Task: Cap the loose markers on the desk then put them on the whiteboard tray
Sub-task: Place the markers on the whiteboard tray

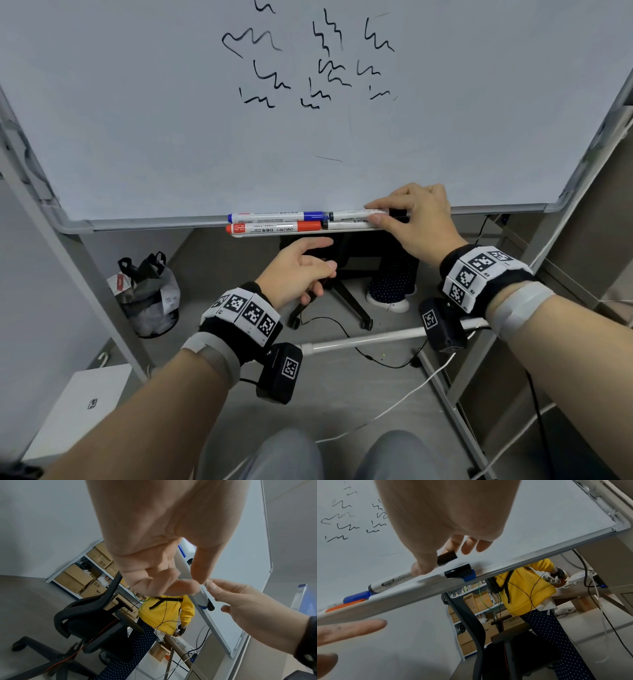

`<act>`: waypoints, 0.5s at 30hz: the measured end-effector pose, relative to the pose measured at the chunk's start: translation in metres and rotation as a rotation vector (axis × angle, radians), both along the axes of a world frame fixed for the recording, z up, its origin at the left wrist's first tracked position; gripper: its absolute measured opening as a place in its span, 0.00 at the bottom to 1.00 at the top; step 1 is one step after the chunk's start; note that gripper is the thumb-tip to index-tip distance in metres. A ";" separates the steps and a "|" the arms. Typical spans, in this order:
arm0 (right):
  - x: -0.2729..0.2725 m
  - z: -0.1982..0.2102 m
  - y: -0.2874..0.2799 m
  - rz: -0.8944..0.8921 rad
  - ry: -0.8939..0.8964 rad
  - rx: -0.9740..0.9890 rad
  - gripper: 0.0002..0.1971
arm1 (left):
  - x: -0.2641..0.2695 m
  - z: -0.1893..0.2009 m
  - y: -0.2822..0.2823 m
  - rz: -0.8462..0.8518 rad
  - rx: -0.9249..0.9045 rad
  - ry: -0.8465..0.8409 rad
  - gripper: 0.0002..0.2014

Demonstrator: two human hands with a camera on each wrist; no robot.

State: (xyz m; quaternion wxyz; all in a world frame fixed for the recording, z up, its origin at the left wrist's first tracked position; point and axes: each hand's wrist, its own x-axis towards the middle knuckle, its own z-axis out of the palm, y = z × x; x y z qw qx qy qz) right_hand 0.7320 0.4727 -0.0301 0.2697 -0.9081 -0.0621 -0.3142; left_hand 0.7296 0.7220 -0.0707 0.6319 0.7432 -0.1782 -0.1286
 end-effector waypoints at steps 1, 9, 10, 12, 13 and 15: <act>0.002 0.000 0.000 -0.002 0.000 0.003 0.10 | 0.001 0.000 0.001 -0.001 -0.013 0.004 0.24; 0.007 -0.005 0.002 0.026 0.018 0.016 0.10 | 0.003 -0.003 0.001 -0.036 -0.086 0.035 0.23; 0.007 -0.006 0.001 0.028 0.019 0.023 0.10 | 0.003 -0.003 0.001 -0.041 -0.085 0.033 0.23; 0.008 -0.006 0.001 0.030 0.022 0.030 0.10 | 0.002 -0.003 0.001 -0.046 -0.088 0.031 0.23; 0.008 -0.005 0.002 0.032 0.023 0.029 0.10 | 0.002 -0.003 0.001 -0.045 -0.090 0.031 0.23; 0.009 -0.005 0.003 0.039 0.022 0.032 0.11 | 0.001 -0.003 0.002 -0.043 -0.089 0.030 0.23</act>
